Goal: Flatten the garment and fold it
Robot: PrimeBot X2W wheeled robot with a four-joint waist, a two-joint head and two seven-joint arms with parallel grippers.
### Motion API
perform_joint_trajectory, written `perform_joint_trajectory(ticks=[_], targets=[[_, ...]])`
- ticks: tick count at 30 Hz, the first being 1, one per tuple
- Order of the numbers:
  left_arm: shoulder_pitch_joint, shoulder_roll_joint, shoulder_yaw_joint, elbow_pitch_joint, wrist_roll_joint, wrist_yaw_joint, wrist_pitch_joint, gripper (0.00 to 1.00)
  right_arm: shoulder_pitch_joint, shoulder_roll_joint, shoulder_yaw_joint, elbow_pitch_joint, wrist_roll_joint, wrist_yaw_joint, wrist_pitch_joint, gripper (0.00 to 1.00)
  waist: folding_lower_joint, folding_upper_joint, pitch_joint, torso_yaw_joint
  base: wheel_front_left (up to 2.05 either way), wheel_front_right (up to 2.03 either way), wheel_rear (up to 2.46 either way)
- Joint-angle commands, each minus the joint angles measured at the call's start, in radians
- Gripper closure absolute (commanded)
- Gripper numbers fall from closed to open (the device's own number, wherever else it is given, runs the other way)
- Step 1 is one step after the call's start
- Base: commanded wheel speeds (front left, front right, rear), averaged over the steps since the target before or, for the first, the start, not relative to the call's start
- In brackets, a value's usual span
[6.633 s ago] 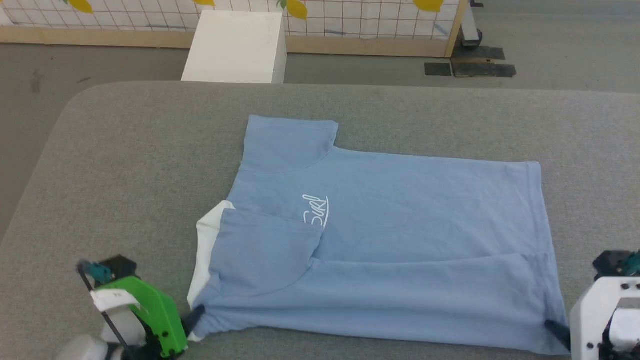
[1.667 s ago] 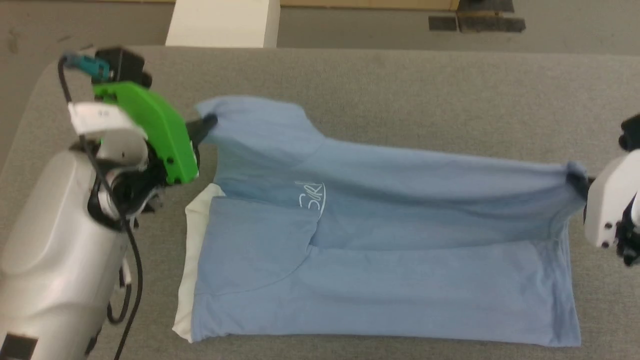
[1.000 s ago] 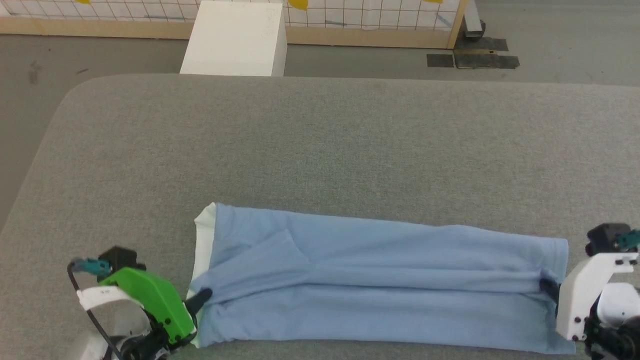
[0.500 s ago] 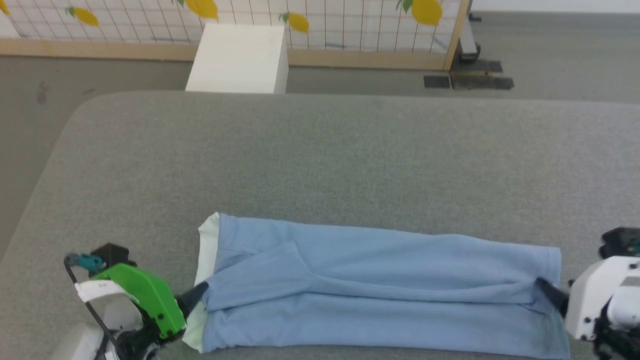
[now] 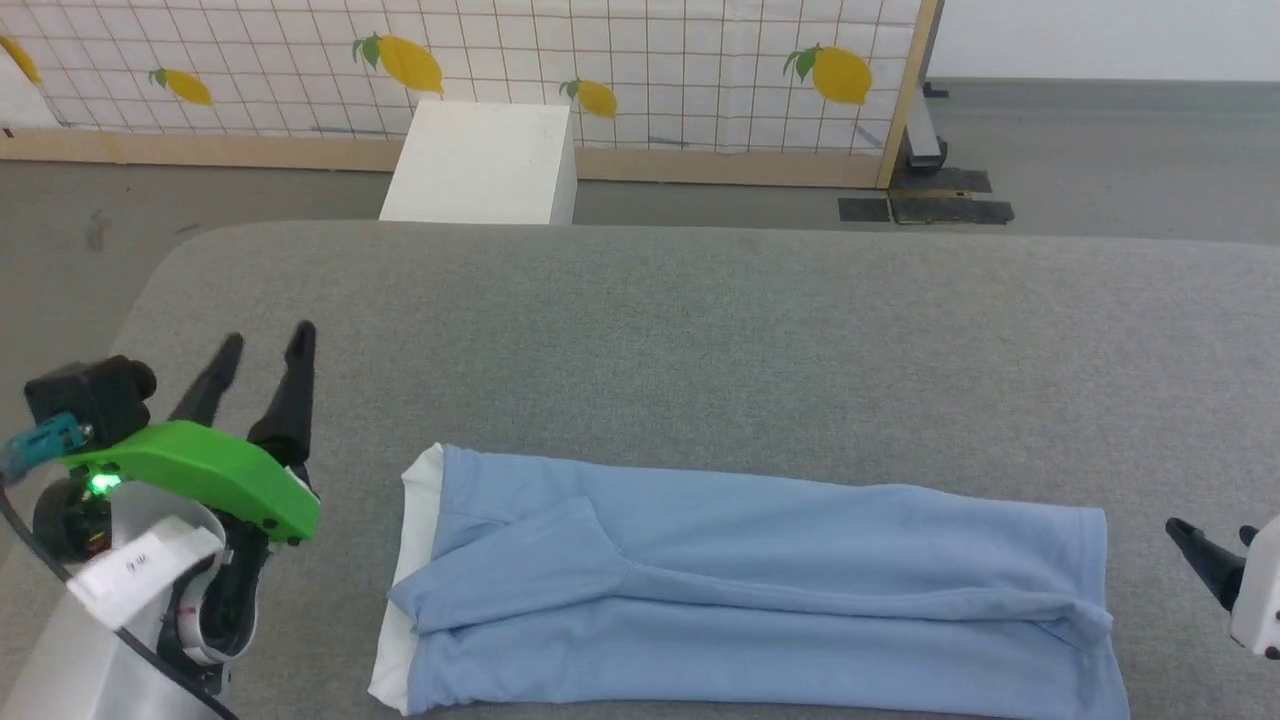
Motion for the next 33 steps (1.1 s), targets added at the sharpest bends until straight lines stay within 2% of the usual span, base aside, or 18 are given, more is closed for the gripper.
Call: perform_joint_trajectory(ticks=[1, 4, 9, 21, 33], targets=[[-0.014, -0.006, 0.002, 0.011, 0.037, -0.007, -0.056, 0.00, 0.014, -0.002, 0.005, 0.008, 0.001, -0.001, 0.007, 0.00, 0.0001, 0.0000, 0.017, 0.002, 0.00, 0.00, 0.00], [-0.018, -0.019, 0.001, 0.042, 0.117, -0.003, -0.199, 0.00, 0.014, -0.015, 0.022, 0.040, -0.011, -0.001, 0.022, 0.00, 0.0001, 0.0000, 0.044, 0.007, 0.00, 0.00, 0.00], [-0.024, -0.034, -0.034, 0.099, 0.186, -0.010, -0.281, 0.00, -0.004, -0.013, 0.044, 0.097, 0.000, -0.001, 0.043, 0.00, 0.0001, 0.0000, 0.089, 0.021, 0.00, 0.00, 0.00], [-0.060, -0.050, -0.066, 0.175, 0.242, -0.035, -0.320, 0.00, -0.036, -0.022, 0.145, 0.167, 0.086, -0.001, 0.083, 0.00, 0.0001, 0.0000, 0.161, 0.043, 0.00, 0.00, 0.00], [-0.059, -0.082, -0.029, 0.197, 0.207, -0.053, -0.330, 0.00, -0.066, -0.017, 0.241, 0.173, 0.148, -0.001, 0.107, 0.00, 0.0001, 0.0000, 0.180, 0.045, 0.00, 0.00, 0.00]])
